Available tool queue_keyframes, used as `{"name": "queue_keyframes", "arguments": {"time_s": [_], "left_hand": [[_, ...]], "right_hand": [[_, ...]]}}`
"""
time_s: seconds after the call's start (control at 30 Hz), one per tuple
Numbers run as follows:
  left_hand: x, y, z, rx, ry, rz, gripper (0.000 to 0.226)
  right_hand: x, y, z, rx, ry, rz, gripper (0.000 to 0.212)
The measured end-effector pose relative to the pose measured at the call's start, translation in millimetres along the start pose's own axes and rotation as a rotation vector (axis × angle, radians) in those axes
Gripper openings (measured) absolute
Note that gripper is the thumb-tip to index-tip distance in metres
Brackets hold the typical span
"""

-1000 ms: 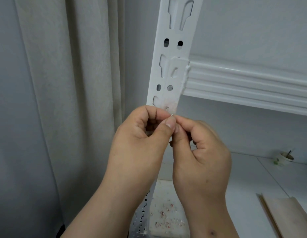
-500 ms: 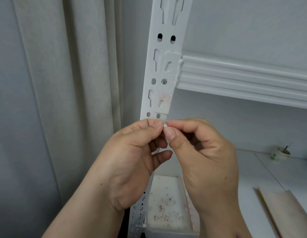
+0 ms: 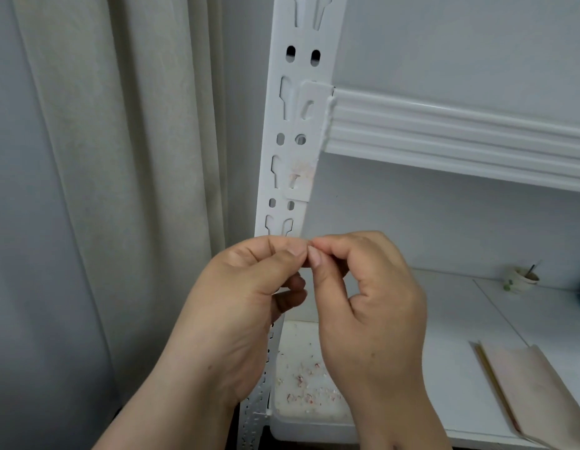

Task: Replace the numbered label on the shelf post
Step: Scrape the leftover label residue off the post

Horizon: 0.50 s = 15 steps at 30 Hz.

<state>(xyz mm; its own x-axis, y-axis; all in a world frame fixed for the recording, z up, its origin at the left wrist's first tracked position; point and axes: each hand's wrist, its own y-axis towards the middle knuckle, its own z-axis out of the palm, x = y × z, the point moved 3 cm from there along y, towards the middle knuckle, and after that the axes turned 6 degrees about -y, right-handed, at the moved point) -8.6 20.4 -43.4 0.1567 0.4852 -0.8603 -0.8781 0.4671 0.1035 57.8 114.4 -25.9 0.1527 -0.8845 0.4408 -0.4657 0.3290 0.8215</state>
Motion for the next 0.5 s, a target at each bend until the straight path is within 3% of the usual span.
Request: {"name": "queue_keyframes", "arguments": {"time_s": [0.2,0.37,0.5], "left_hand": [[6.0,-6.5,4.6,-0.014,0.091,0.082,0.017],[14.7,-8.7,9.1,0.003,-0.152,-0.066,0.029],[20.0,-8.6,14.0,0.032,-0.262,-0.176,0.028]], "right_hand": [[-2.3,-5.6,-3.2,0.004,0.024,0.148,0.009],[-19.0,-5.9,-1.8,0.07,0.641,0.688,0.023],[-24.8,-7.4,0.8,0.111,0.766,0.755,0.027]]}}
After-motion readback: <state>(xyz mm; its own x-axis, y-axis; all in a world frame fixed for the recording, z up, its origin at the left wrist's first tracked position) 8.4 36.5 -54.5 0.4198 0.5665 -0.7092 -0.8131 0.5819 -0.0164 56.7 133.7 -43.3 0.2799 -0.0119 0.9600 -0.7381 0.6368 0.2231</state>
